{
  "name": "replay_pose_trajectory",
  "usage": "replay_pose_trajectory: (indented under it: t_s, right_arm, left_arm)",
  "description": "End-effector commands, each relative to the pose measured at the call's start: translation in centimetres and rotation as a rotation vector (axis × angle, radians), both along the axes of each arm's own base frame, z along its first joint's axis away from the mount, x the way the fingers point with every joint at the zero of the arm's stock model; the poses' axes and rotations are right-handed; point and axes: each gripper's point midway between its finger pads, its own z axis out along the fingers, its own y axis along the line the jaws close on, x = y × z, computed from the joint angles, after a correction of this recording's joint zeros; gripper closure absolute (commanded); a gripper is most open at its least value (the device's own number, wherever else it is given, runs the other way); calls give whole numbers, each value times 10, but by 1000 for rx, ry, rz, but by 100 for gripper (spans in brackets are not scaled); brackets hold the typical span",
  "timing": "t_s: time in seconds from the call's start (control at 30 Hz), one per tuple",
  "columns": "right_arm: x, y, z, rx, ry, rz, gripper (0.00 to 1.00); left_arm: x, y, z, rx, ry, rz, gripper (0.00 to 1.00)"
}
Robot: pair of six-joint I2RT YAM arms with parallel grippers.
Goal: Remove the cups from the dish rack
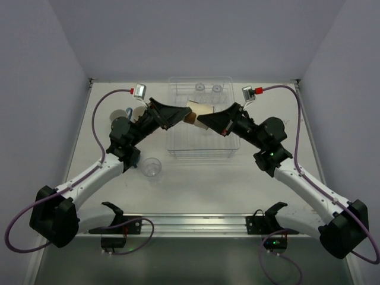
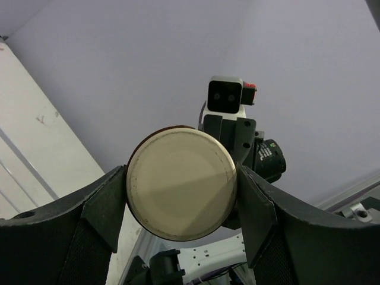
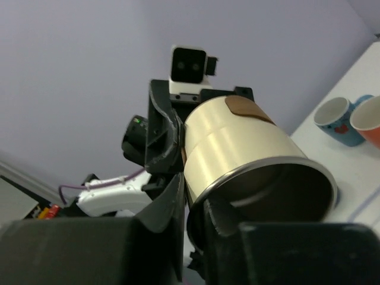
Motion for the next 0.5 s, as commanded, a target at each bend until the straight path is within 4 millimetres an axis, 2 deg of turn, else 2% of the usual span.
replay_pose_trajectory:
  t_s: [0.0,0.07,0.1,0.13,0.17,0.2,0.23,0.27,0.3,0.33,0.37,0.47]
  right_arm:
    - [0,4,27,48,-57,-26,91]
    - [4,1,28,33,-47,-63,100]
    - [4,-2,30,11,-70,-84,100]
    - [8,-3,22,-35,-40,-106,100]
    - [10,-6,29,-49,-52,-127,100]
    - [14,-10,27,-86,-70,-168,100]
    - [18,-14,15,-149,-32,-194,100]
    - [20,-19,21,-174,-44,-229,100]
    - [28,-27,16,-228,-57,-286,100]
    - [33,-35,3,-290,-24,-312,100]
    - [36,-41,5,-320,-25,-335,100]
    - [61,-73,-21,-533,-5,-456,100]
  left_arm:
    - [-24,-6,28,-80,-108,-67,62]
    - [-25,-5,27,-64,-111,-64,45]
    - [-24,-4,26,-42,-131,-48,36]
    - [-26,-2,24,-16,-128,-40,26]
    - [-27,0,27,3,-149,-29,12]
    - [-28,3,26,44,-194,-4,5]
    - [-30,7,18,98,-164,16,1]
    - [-23,14,24,160,-222,95,0]
    - [-21,20,21,218,-225,139,0]
    - [-24,30,7,305,-178,174,0]
    - [-19,43,12,369,-231,258,0]
    - [-29,69,-8,542,-247,329,0]
